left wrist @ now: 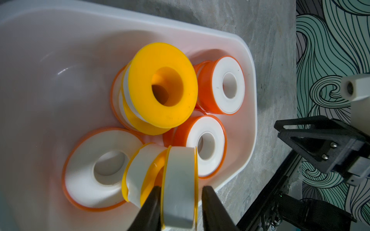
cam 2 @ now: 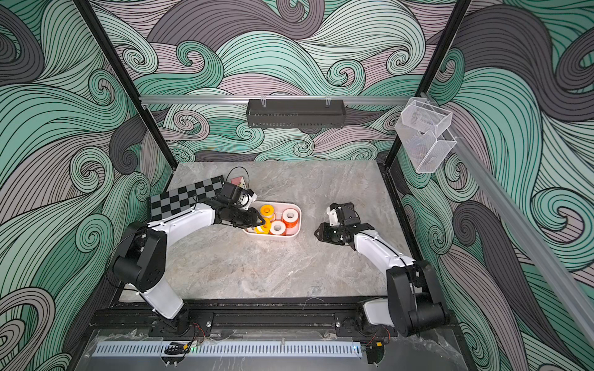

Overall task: Put the sealing tape into the storage box
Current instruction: Place the sealing tape in the storage box.

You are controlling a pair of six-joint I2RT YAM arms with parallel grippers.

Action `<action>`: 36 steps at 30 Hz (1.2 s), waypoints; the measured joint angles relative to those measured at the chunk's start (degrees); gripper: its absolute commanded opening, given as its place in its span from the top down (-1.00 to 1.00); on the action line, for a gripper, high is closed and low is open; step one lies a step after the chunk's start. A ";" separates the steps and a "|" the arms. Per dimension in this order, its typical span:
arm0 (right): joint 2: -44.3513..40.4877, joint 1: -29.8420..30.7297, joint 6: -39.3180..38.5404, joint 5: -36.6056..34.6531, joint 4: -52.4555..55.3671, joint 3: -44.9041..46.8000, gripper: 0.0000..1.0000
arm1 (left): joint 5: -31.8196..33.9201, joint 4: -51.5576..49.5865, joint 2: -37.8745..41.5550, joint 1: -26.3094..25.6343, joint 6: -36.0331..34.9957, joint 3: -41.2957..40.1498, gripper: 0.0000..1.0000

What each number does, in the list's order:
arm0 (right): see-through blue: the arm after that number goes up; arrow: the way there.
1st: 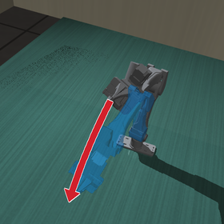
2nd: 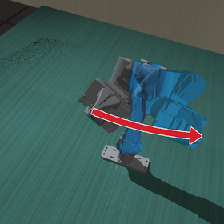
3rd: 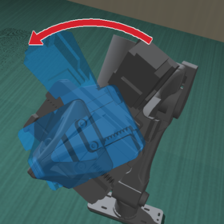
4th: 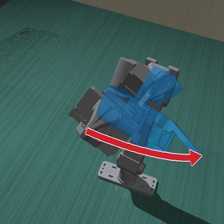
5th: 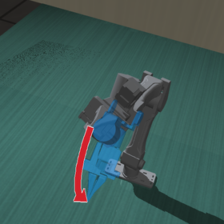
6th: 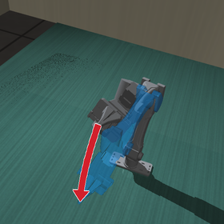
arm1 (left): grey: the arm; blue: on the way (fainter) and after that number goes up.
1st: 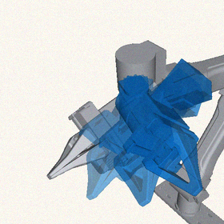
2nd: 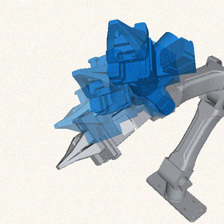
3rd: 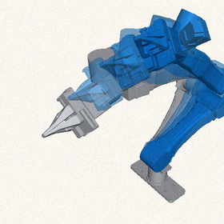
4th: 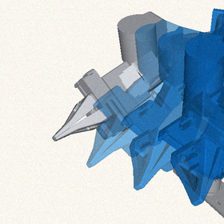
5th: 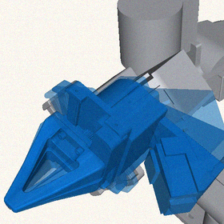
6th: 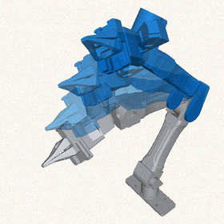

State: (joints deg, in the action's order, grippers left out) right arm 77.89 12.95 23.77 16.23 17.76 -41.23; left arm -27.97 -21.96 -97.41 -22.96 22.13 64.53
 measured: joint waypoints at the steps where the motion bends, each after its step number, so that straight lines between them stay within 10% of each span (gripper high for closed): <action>1: -0.02 0.00 0.00 0.00 0.00 0.00 0.13 | 0.22 -0.13 0.00 0.09 -0.04 0.00 0.24; 36: 0.00 0.00 0.02 0.02 -0.02 0.02 0.13 | -0.79 0.55 5.90 0.39 -0.61 -3.67 0.44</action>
State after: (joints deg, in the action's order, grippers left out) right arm 77.89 12.95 23.79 16.25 17.74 -41.21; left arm -28.75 -21.41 -91.50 -22.57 21.52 60.86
